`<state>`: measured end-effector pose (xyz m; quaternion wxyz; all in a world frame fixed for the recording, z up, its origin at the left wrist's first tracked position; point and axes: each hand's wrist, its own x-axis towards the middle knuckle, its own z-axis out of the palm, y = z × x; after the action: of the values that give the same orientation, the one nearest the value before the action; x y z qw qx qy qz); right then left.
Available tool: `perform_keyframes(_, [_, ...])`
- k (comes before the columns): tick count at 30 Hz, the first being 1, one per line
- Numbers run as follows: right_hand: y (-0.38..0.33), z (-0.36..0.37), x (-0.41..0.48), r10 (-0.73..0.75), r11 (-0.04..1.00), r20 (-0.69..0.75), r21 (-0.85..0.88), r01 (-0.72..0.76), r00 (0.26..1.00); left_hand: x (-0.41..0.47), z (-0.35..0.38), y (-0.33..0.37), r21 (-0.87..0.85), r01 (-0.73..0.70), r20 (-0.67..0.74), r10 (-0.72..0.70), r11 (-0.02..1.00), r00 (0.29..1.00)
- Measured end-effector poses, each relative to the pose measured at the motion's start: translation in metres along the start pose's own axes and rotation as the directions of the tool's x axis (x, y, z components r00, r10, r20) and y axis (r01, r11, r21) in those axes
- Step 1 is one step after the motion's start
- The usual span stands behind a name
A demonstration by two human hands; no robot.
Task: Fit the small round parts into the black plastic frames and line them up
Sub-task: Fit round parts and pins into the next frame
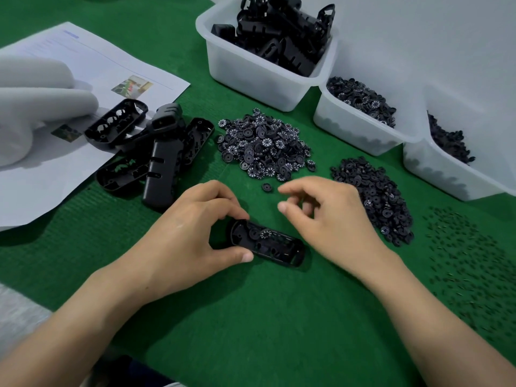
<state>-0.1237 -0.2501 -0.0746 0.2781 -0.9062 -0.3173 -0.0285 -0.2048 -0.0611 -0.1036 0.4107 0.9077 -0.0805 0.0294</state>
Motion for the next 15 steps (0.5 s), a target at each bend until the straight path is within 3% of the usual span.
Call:
perform_keyframes(4, [0.002,0.018,0.022,0.082,0.985,-0.011,-0.151,-0.083,0.997,0.001,0.0,0.0,0.001,-0.001,-0.001,0.001,1.0,1.0])
perform_keyframes(8, [-0.001,0.021,0.027,0.079,0.984,-0.002,-0.159,-0.078,0.997,0.001,0.0,0.0,0.007,-0.004,-0.002,0.004,1.0,1.0])
perform_keyframes(13, [-0.005,0.0,-0.002,0.036,0.989,-0.014,0.143,-0.034,0.999,0.0,0.001,-0.001,0.008,-0.006,-0.005,0.006,1.0,1.0])
perform_keyframes(15, [-0.009,-0.005,-0.017,-0.047,0.989,0.013,0.139,0.045,0.999,0.001,0.001,-0.001,0.006,-0.008,-0.008,0.008,1.0,1.0])
